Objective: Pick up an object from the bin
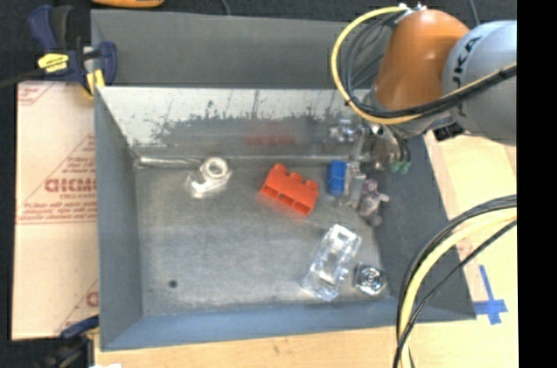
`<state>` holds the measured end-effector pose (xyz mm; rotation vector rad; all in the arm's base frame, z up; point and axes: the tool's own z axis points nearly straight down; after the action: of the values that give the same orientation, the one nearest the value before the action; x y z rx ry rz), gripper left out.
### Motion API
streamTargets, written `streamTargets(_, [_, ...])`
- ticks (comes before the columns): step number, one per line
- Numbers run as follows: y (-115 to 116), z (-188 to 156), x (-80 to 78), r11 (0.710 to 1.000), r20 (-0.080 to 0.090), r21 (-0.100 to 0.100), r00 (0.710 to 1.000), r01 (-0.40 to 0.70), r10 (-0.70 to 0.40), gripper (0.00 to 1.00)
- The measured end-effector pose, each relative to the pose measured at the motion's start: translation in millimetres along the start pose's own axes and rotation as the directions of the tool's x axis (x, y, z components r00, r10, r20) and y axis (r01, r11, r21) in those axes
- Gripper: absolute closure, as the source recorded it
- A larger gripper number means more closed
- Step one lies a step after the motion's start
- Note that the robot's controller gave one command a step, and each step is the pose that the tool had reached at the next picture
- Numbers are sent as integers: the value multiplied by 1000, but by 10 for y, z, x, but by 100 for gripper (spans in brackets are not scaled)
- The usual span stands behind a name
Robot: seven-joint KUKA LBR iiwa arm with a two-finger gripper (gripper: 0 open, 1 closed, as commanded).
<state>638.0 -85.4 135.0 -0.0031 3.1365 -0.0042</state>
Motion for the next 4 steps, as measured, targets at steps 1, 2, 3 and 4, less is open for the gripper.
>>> streamTargets(1, [-8,652,-41,983,-3,-3,983,-186,186,0])
streamTargets(2, [-13,633,-50,983,0,-1,983,-183,183,100])
streamTargets(3, [-14,634,-50,983,0,0,983,-182,182,0])
streamTargets(4, [-15,633,-50,984,0,0,984,-181,181,100])
